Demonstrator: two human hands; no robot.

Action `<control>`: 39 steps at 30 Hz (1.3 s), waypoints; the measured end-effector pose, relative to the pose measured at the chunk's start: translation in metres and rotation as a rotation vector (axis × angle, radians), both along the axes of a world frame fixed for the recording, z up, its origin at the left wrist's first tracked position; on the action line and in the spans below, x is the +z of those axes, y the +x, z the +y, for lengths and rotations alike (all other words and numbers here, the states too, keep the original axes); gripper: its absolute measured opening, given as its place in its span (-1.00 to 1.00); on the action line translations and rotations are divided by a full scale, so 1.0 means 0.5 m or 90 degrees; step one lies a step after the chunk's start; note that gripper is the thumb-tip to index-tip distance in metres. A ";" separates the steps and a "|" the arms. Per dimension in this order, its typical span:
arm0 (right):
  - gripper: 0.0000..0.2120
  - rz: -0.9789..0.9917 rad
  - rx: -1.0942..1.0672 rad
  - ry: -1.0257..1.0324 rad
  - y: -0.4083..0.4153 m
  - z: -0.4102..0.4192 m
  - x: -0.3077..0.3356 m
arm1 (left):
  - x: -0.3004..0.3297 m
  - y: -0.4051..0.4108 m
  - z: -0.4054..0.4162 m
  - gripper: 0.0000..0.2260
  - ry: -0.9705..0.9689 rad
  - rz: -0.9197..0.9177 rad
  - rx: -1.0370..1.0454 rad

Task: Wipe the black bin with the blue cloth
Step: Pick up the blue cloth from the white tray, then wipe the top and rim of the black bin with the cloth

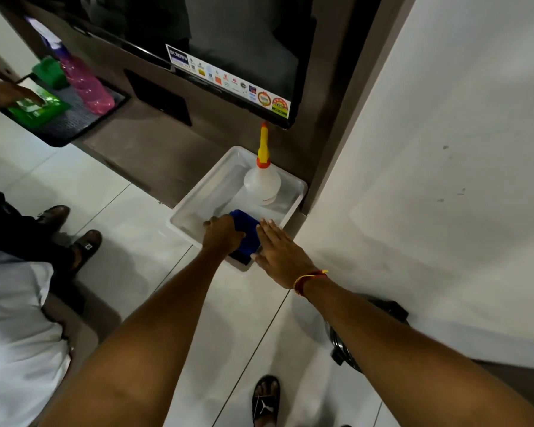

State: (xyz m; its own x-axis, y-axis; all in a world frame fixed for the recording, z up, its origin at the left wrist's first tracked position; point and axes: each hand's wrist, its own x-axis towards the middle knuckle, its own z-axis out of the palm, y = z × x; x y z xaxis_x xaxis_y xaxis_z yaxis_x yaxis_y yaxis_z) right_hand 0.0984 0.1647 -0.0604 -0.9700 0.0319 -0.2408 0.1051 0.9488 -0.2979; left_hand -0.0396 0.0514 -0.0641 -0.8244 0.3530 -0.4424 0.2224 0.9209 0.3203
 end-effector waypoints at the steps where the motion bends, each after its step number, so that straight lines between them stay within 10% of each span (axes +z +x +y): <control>1: -0.33 0.012 -0.019 -0.030 0.001 0.003 0.008 | 0.009 0.000 0.006 -0.57 0.028 -0.015 0.026; 7: -0.12 0.108 -0.102 -0.122 0.012 0.022 0.069 | 0.104 0.076 0.071 -0.66 0.372 0.072 0.215; 16: -0.31 0.289 -0.415 -0.267 0.194 0.178 0.128 | 0.201 0.299 0.271 -0.77 0.600 -0.239 0.060; 22: -0.62 0.286 -0.796 -0.508 0.457 0.325 -0.022 | 0.024 0.469 0.388 -0.74 0.462 -0.314 -0.201; 27: -0.74 0.257 -1.035 -0.468 0.736 0.388 -0.293 | -0.315 0.596 0.405 -0.33 0.115 -0.084 -0.492; 39: -0.36 0.069 -0.776 -0.193 0.831 0.459 -0.776 | -0.895 0.733 0.431 0.33 0.015 -0.095 -0.663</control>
